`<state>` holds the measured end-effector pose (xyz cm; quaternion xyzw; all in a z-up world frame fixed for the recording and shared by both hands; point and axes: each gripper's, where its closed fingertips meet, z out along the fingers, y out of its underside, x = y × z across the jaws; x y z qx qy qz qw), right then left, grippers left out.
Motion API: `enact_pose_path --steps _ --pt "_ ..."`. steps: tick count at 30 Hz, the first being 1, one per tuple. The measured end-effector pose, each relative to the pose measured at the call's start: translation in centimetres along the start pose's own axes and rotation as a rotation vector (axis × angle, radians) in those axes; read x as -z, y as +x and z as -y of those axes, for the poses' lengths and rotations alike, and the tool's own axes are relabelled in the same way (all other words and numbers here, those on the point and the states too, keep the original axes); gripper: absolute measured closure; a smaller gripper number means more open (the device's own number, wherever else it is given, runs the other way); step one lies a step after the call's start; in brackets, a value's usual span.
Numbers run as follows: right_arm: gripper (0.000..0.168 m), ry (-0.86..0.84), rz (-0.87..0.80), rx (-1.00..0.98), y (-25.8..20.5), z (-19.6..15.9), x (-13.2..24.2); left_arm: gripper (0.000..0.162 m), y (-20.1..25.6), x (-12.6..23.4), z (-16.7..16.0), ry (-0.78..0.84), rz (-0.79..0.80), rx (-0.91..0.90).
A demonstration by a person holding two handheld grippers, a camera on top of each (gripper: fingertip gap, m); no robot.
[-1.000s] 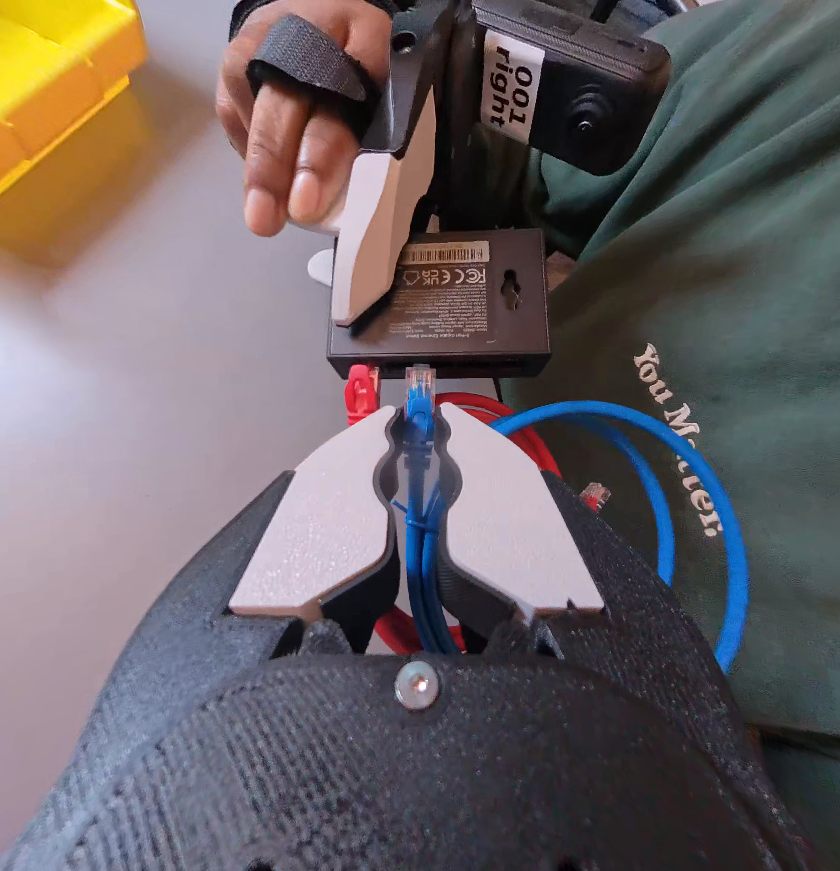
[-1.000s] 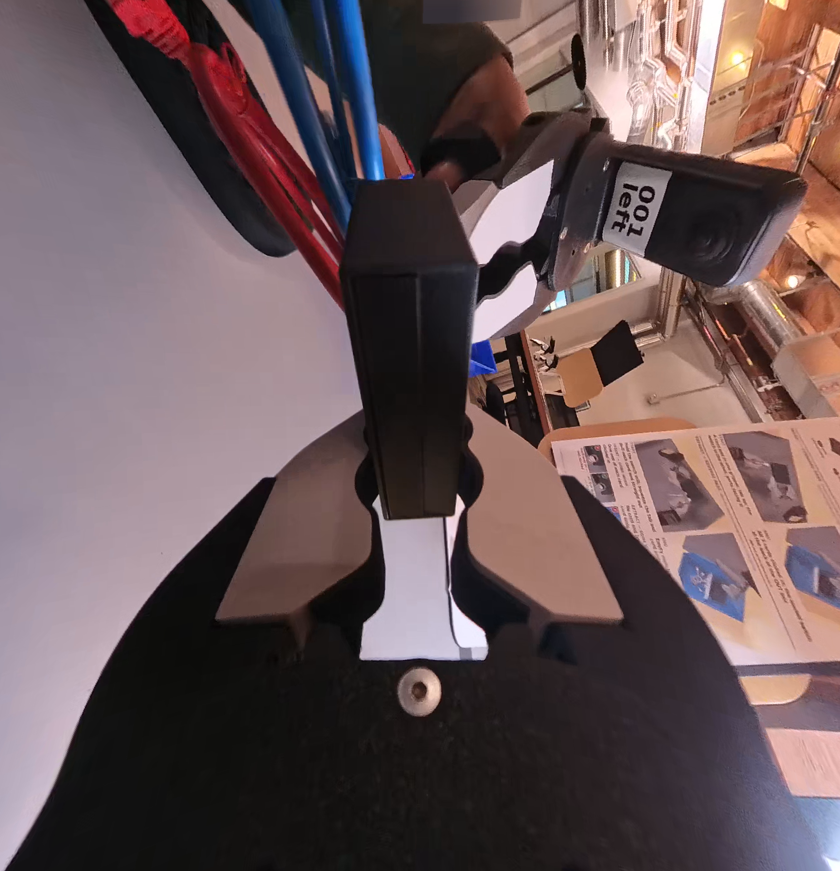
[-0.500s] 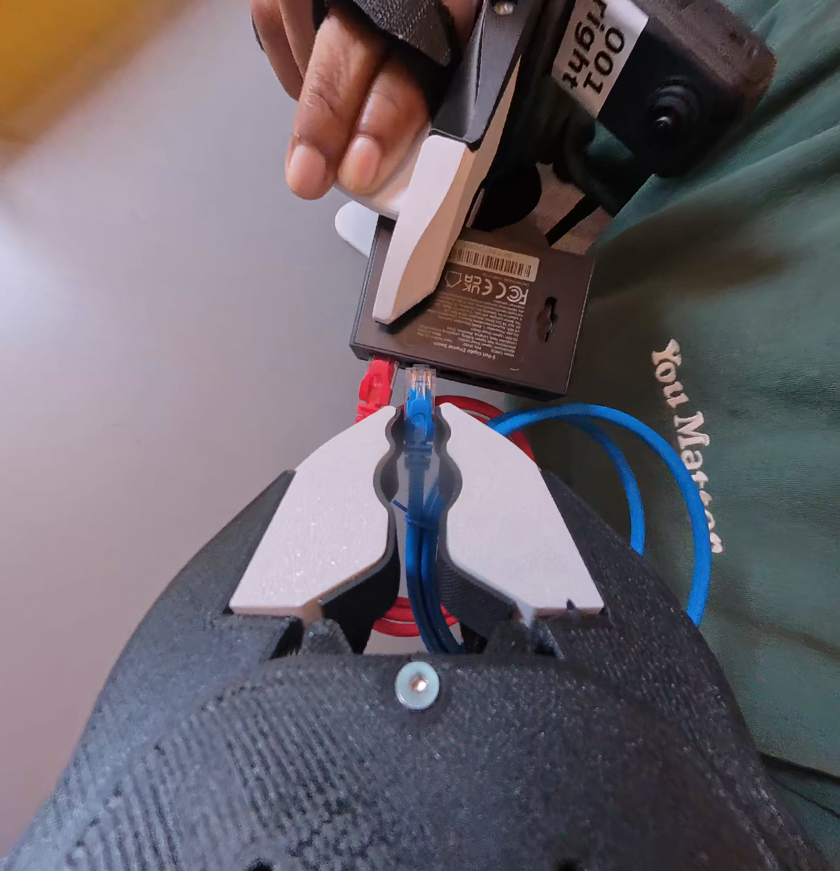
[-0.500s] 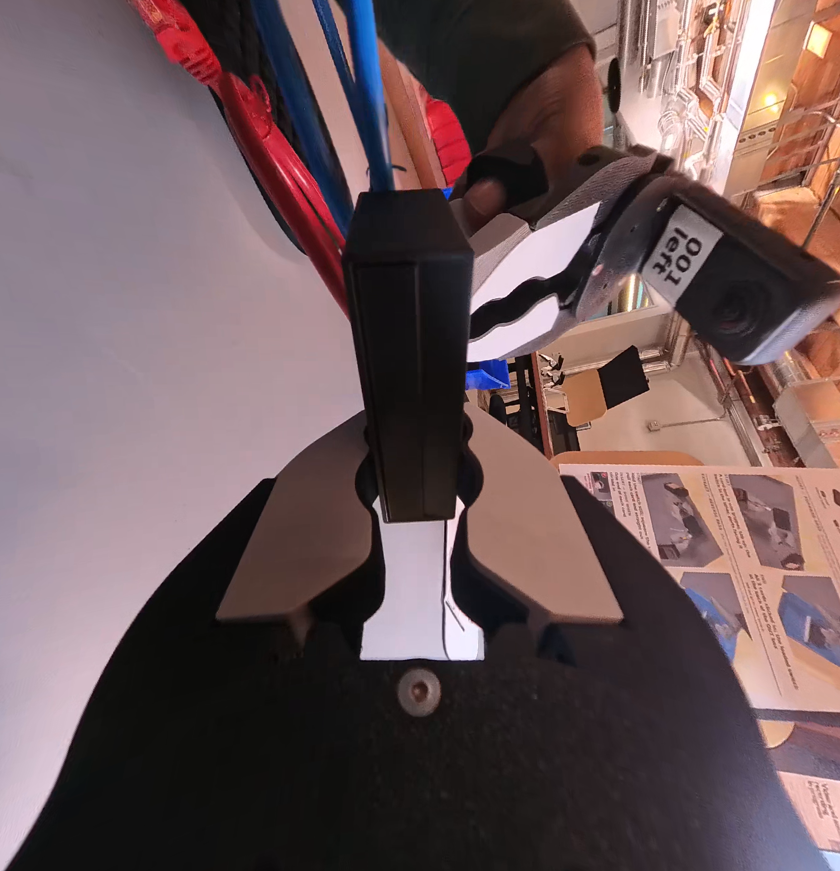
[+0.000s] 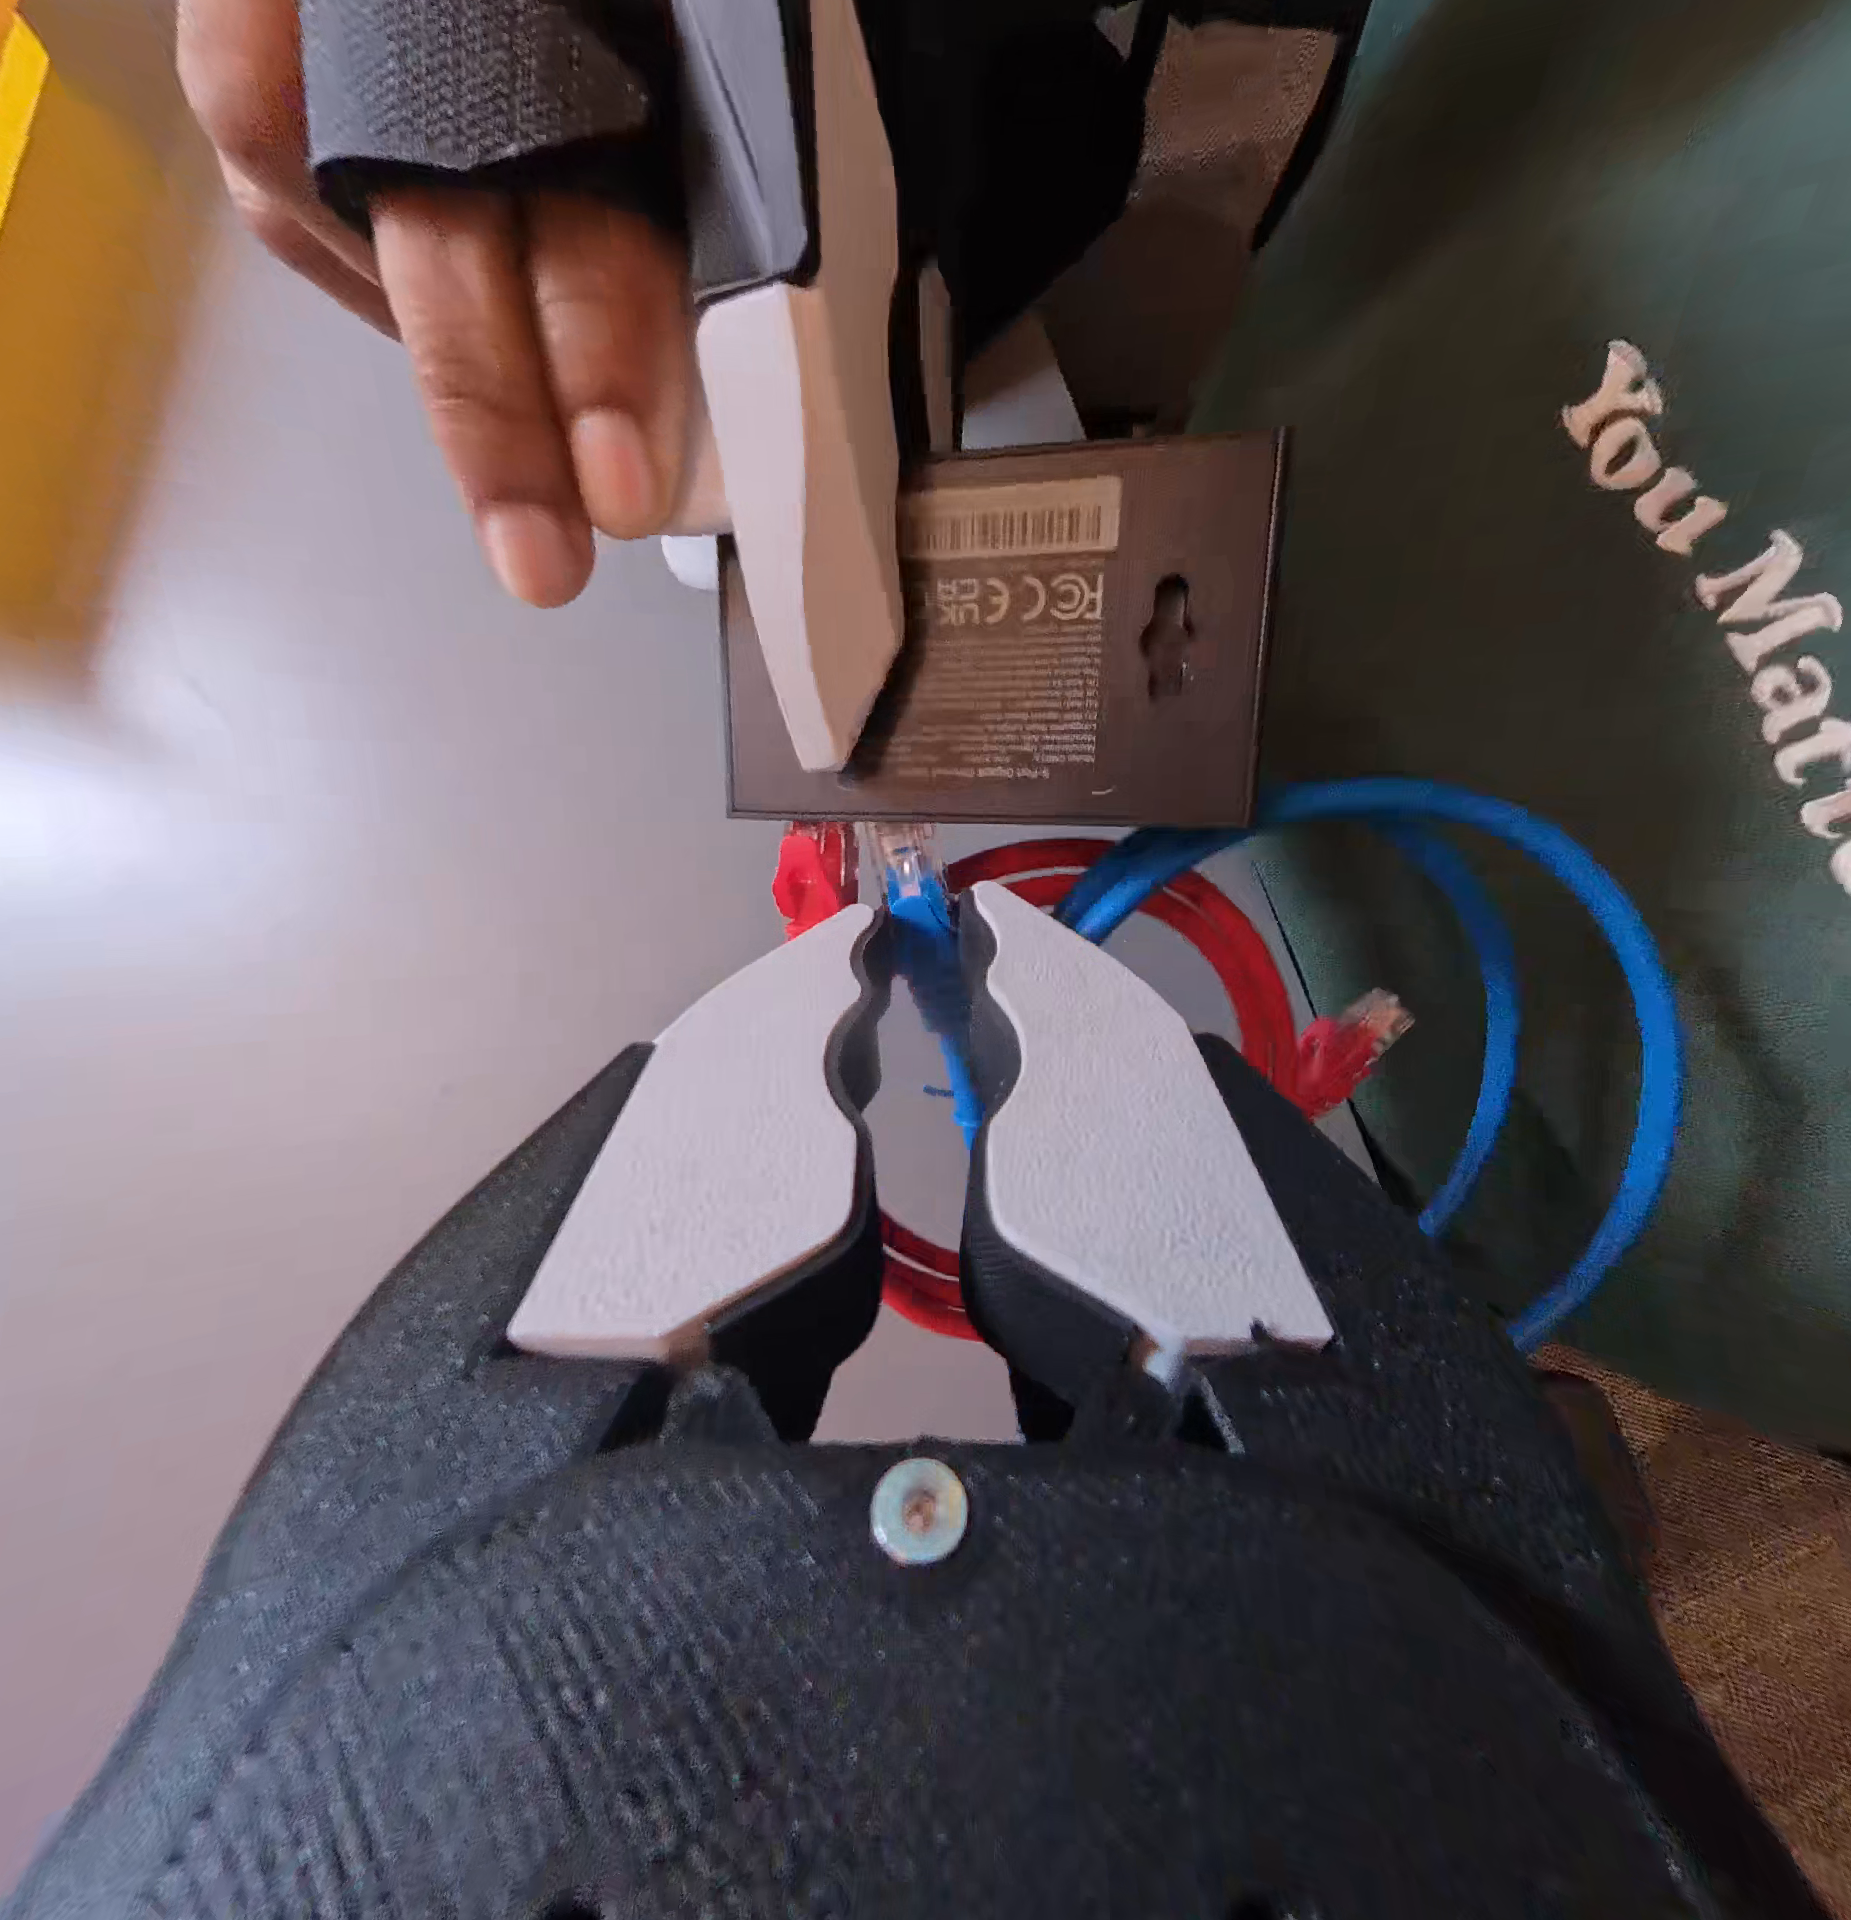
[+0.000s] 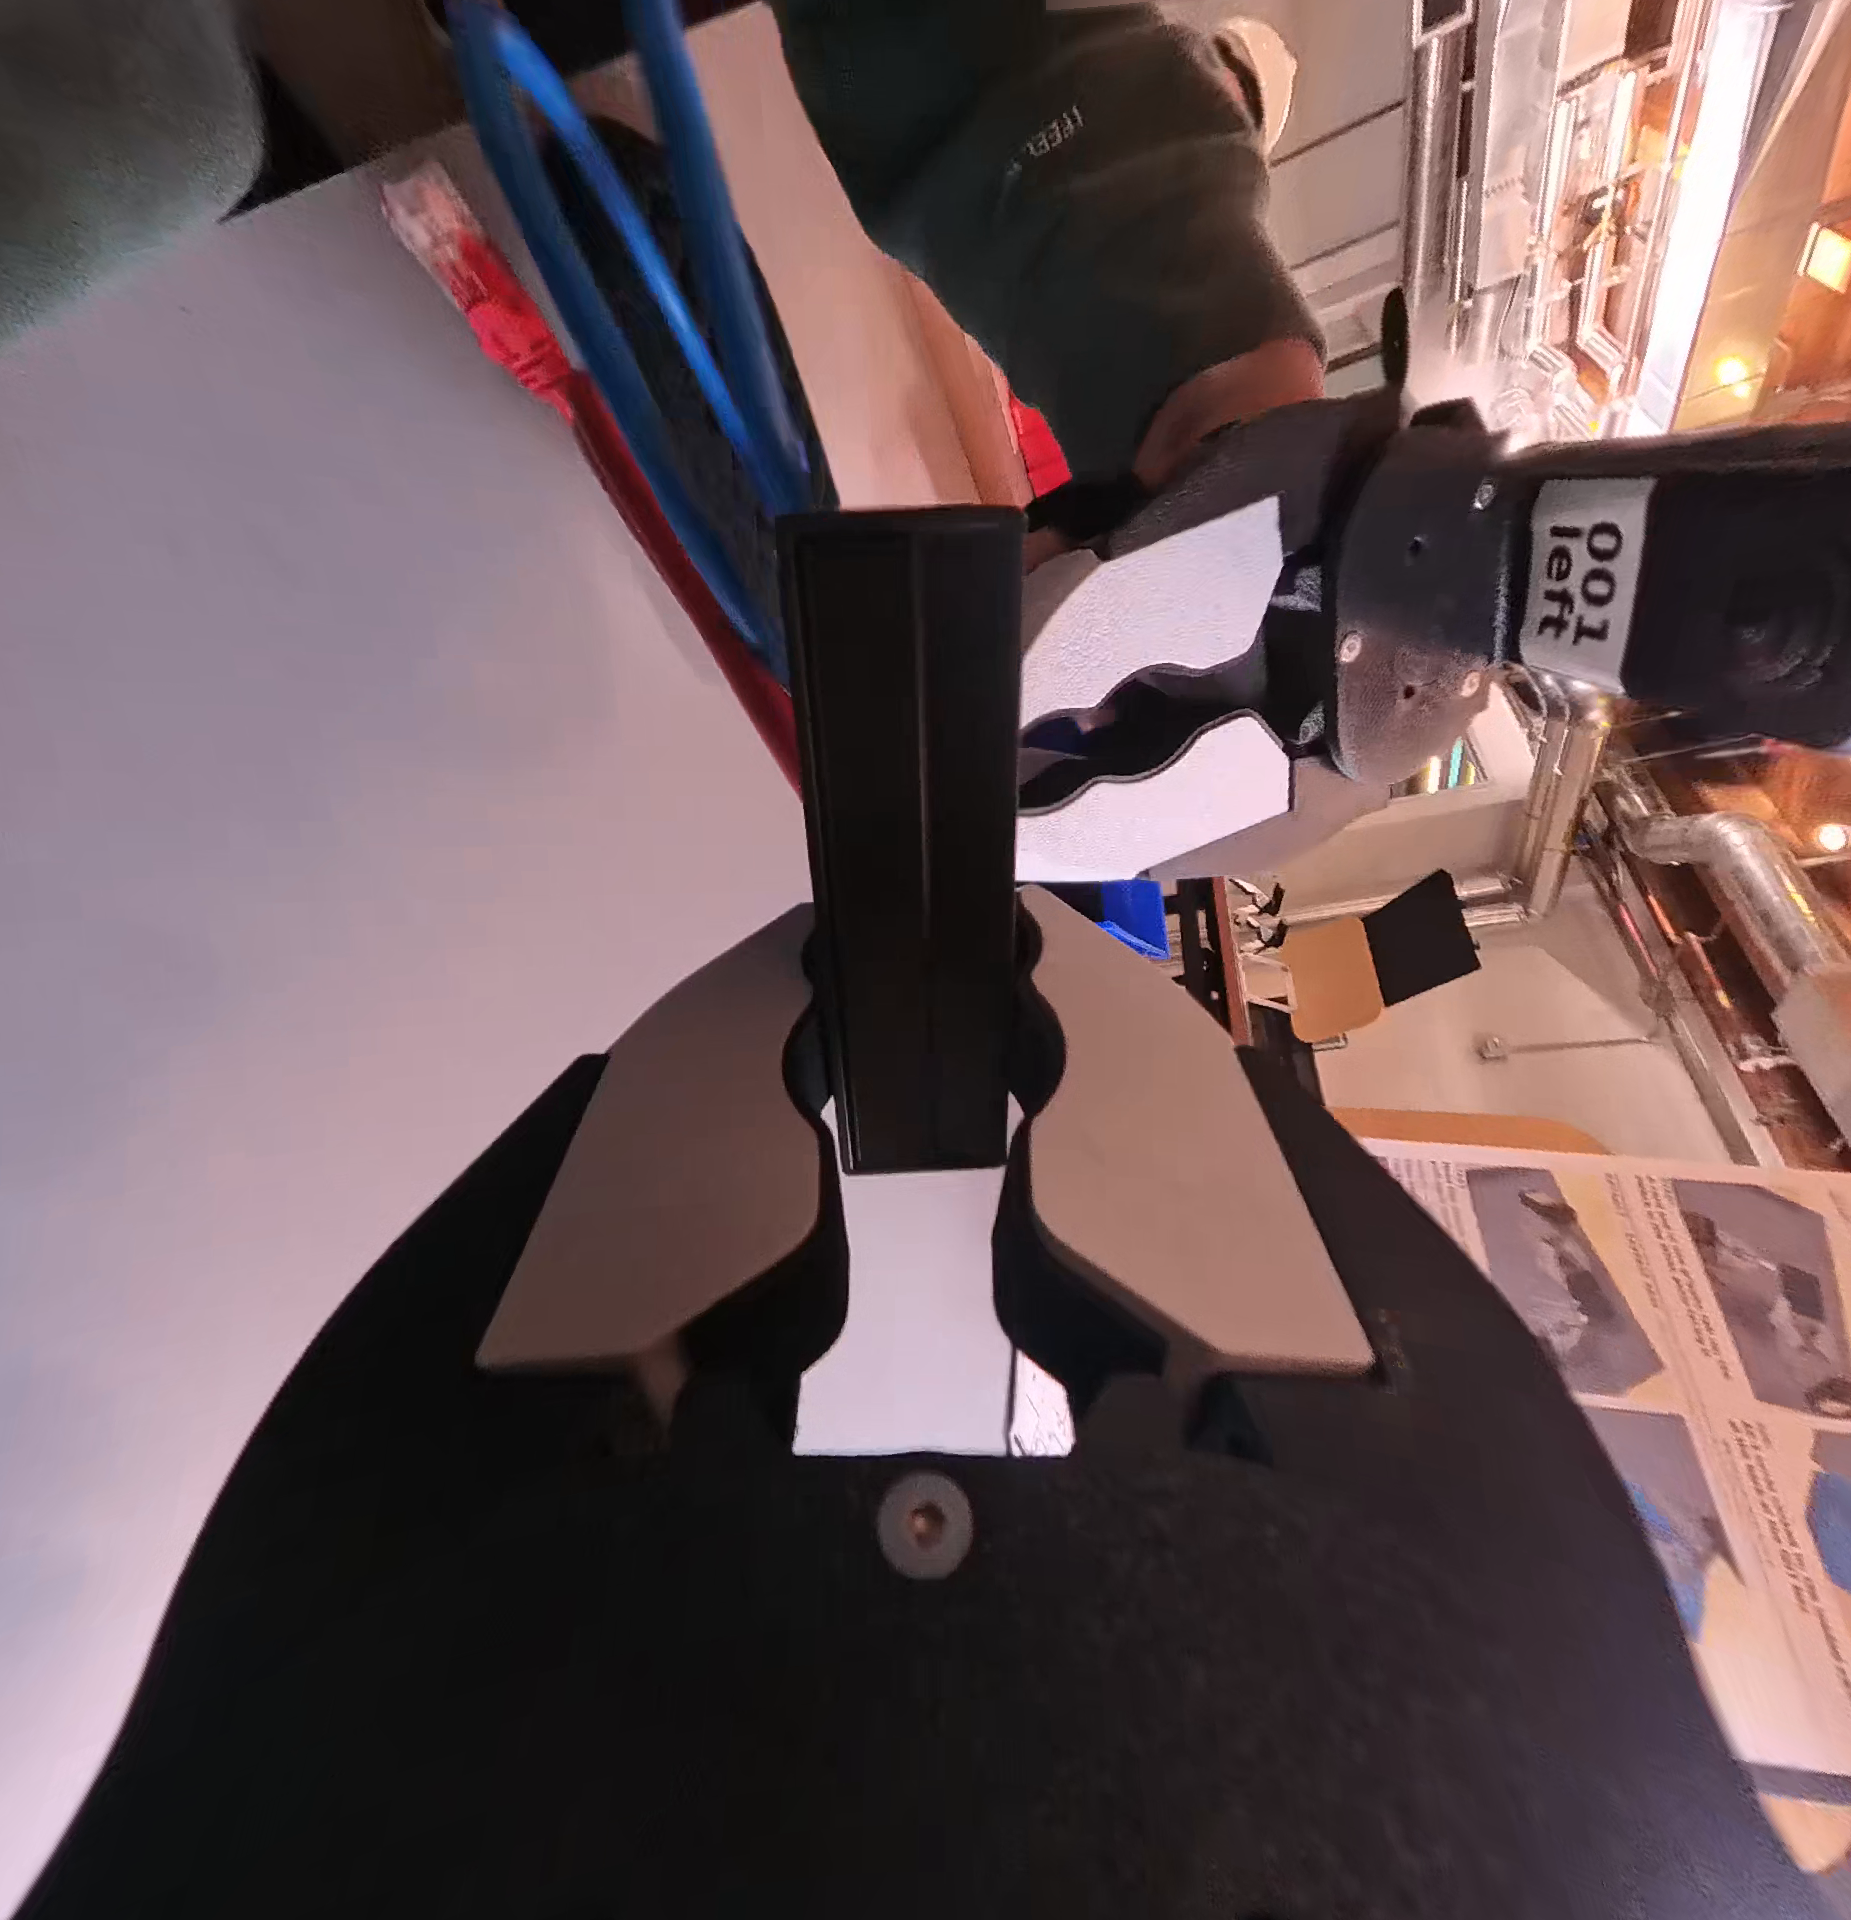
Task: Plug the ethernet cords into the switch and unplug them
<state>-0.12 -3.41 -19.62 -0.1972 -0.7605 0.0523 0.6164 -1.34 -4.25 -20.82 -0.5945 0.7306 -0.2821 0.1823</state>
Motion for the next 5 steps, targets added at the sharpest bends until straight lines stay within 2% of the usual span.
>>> enact_pose_path --steps 5 --pt "0.139 -0.053 0.028 -0.028 -0.7 -1.6 -0.1 0.15 -1.4 -1.0 -0.8 0.101 0.01 0.147"
